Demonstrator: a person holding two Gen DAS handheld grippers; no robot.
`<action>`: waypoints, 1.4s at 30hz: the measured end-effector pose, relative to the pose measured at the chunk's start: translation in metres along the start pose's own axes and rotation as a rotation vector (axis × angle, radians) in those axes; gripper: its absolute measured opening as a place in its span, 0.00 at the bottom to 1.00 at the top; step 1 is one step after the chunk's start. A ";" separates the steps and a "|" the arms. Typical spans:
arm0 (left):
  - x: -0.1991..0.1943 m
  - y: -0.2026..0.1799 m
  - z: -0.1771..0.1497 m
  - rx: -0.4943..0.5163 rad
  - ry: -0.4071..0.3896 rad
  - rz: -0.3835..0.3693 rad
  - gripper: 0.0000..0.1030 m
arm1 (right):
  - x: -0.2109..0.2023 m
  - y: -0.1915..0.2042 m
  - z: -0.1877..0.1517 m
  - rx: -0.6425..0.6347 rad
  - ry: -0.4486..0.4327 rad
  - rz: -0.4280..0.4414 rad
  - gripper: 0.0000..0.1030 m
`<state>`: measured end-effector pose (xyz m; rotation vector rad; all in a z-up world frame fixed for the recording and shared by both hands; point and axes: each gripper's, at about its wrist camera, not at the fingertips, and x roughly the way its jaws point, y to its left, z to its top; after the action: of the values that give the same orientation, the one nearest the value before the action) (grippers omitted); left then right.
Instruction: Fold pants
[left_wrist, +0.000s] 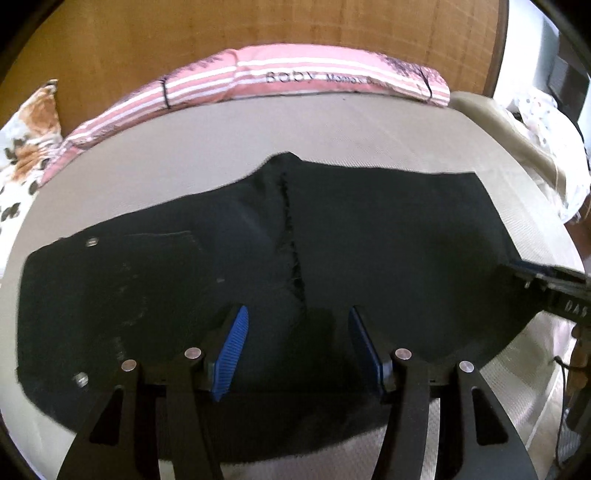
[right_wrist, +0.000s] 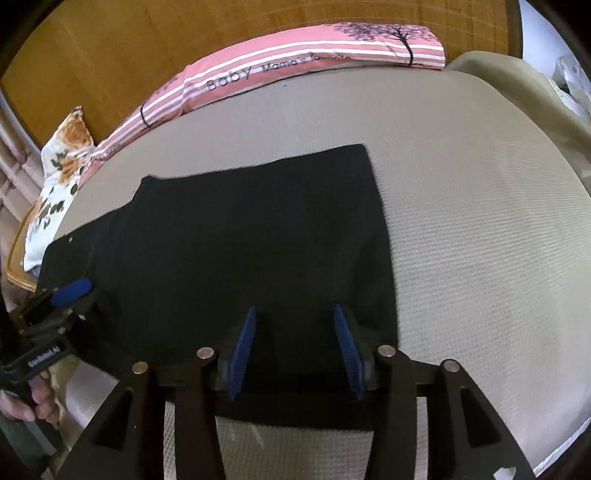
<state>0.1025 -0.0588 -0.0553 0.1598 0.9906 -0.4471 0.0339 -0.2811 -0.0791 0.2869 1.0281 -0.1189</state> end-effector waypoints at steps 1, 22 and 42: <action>-0.007 0.004 -0.001 -0.015 -0.009 0.000 0.56 | 0.000 0.005 -0.002 -0.008 0.005 -0.003 0.44; -0.090 0.209 -0.094 -0.747 -0.107 -0.008 0.60 | 0.032 0.151 -0.014 -0.246 0.141 0.245 0.44; -0.033 0.261 -0.156 -1.181 -0.098 -0.384 0.60 | 0.031 0.169 0.002 -0.195 0.167 0.350 0.56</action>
<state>0.0803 0.2370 -0.1317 -1.1155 1.0494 -0.1530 0.0908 -0.1193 -0.0741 0.2978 1.1299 0.3247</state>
